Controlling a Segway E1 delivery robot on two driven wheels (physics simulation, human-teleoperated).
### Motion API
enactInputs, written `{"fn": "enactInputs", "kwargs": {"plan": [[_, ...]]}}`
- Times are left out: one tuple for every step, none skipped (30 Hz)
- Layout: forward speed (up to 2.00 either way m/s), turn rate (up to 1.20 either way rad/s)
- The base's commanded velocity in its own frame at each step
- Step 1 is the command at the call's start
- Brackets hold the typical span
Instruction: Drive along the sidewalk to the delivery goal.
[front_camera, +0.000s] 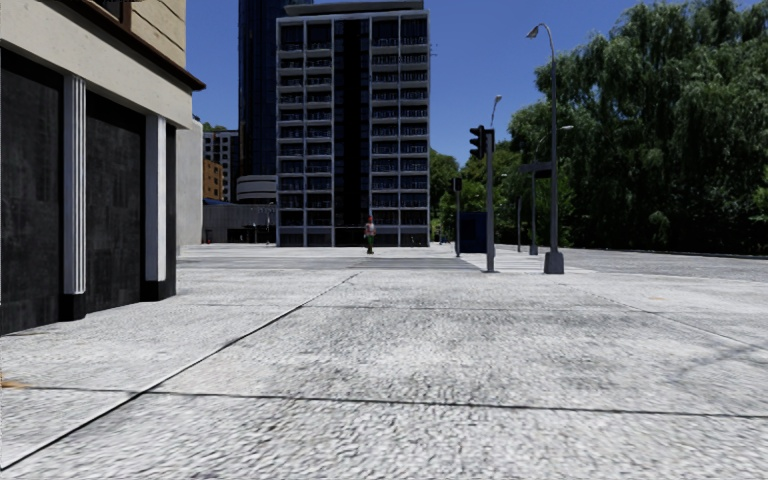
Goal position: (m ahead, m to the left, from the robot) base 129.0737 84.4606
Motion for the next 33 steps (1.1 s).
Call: {"fn": "enactInputs", "kwargs": {"plan": [[2.00, 0.00], [2.00, 0.00], [2.00, 0.00], [2.00, 0.00], [2.00, 0.00], [2.00, 0.00], [2.00, 0.00], [2.00, 0.00], [2.00, 0.00], [2.00, 0.00], [2.00, 0.00], [2.00, 0.00], [2.00, 0.00], [2.00, 0.00], [2.00, 0.00], [2.00, 0.00], [2.00, 0.00], [2.00, 0.00], [2.00, 0.00], [2.00, 0.00], [2.00, 0.00], [2.00, 0.00], [2.00, 0.00], [2.00, 0.00], [2.00, 0.00], [2.00, 0.00], [2.00, 0.00], [2.00, 0.00], [2.00, 0.00], [2.00, 0.00], [2.00, 0.00], [2.00, 0.00], [2.00, 0.00]]}}
